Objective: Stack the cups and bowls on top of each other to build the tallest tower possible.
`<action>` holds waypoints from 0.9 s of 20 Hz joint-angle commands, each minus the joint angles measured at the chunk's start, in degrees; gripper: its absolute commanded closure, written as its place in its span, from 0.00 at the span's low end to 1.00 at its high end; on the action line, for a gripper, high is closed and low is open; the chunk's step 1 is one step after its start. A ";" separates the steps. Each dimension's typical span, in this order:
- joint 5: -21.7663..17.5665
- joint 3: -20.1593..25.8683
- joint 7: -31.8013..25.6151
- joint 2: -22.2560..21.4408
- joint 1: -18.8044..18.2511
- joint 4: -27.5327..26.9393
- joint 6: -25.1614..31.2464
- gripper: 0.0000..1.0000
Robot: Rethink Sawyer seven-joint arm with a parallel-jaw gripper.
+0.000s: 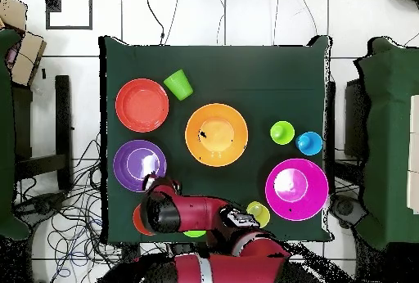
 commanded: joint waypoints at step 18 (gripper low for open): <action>5.68 -2.53 10.43 5.97 5.38 -8.50 -3.36 0.00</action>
